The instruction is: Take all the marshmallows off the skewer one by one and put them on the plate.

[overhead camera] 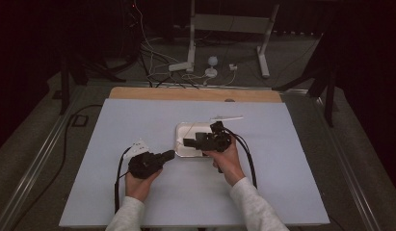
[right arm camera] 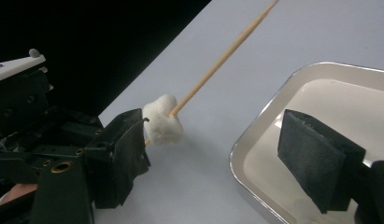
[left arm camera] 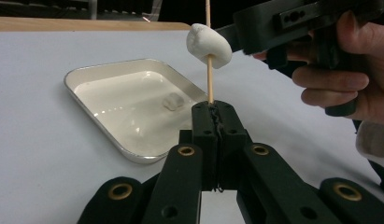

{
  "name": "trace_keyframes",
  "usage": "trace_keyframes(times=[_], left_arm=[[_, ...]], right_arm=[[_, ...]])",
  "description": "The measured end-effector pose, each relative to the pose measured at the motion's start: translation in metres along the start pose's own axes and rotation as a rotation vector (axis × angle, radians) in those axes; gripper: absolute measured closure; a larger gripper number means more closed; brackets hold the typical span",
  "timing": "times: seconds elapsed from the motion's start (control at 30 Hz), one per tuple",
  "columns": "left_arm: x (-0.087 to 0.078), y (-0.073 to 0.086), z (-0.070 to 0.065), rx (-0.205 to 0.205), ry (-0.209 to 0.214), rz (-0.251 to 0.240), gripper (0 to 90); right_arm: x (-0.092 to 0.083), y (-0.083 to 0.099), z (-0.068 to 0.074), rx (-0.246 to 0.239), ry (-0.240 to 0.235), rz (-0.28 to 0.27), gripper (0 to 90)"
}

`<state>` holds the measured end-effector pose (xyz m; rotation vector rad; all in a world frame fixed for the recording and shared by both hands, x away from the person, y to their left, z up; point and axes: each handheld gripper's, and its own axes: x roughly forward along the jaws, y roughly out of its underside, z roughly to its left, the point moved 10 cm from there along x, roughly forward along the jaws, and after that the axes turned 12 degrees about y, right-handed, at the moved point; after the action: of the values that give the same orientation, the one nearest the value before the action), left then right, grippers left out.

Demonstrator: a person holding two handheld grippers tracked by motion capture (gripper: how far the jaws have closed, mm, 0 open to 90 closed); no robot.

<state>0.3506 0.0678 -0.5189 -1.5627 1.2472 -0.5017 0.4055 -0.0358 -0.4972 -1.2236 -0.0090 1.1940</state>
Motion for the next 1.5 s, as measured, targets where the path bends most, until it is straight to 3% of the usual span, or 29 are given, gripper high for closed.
trace_keyframes(times=[0.17,0.27,0.57,1.23,1.5], left_arm=[[0.002,0.0,-0.002,0.003,0.009,0.0,90.0],[0.003,-0.001,-0.004,0.005,0.018,-0.004,90.0],[0.005,0.0,-0.005,0.007,0.025,0.002,90.0],[0.003,0.002,-0.005,0.044,0.043,0.014,90.0],[0.002,0.004,-0.003,0.063,0.025,0.034,90.0]], right_arm=[[0.004,0.002,0.006,-0.001,-0.028,0.008,27.3],[0.006,0.005,0.012,0.003,-0.072,0.027,37.4],[0.009,0.009,0.022,0.009,-0.138,0.06,69.5],[-0.003,-0.001,0.018,0.007,-0.125,0.036,76.3],[-0.004,-0.005,0.015,0.023,-0.112,0.021,78.2]])
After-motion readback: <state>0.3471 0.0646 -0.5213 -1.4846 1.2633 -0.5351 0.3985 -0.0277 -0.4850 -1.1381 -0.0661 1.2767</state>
